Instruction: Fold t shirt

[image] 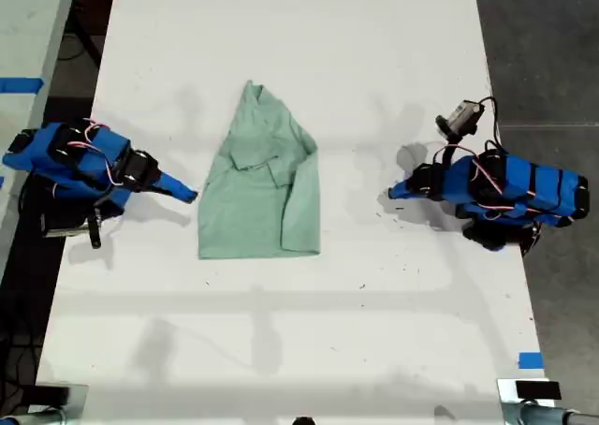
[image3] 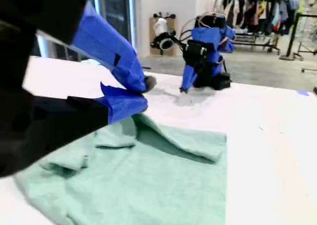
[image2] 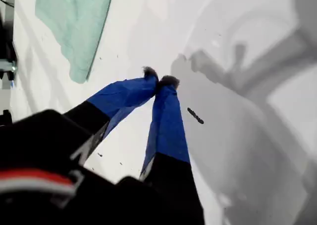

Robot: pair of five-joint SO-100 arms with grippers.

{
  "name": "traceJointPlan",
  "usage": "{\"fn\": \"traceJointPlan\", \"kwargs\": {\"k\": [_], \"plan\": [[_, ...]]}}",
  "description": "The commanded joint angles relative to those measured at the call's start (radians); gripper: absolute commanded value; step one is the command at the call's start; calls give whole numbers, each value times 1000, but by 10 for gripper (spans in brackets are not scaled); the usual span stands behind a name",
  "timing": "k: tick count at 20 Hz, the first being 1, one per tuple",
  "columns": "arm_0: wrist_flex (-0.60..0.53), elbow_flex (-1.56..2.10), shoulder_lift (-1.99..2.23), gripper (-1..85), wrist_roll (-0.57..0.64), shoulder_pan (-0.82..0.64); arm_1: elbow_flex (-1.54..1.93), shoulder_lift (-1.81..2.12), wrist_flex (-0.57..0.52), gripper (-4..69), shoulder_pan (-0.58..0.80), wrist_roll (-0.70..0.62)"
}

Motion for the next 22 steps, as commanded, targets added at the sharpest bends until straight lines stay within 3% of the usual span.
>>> {"fn": "traceJointPlan", "kwargs": {"k": [1, 3, 6, 12, 14, 16, 17, 20, 22], "plan": [[195, -420, -687, 112, -29, -114, 54, 14, -21, 22, 3, -25], [276, -528, -996, 154, -80, -143, 54, 14, -21, 22, 2, -25], [241, -606, -1321, 194, -222, -55, 54, 14, -21, 22, 0, -26], [150, -508, -1355, 168, -383, -17, 54, 14, -23, 22, -5, -28], [86, -480, -1371, 140, -408, -3, 54, 14, -23, 22, -5, -28], [-17, -431, -1381, -1, -377, -21, 54, 14, -23, 22, -5, -28], [-43, -417, -1381, -1, -373, -32, 54, 14, -23, 22, -5, -26], [-12, -472, -1266, -1, -371, -49, 54, 14, -23, 22, -5, -26], [115, -621, -1270, -1, -357, -64, 54, 14, -23, 22, -5, -26]]}}
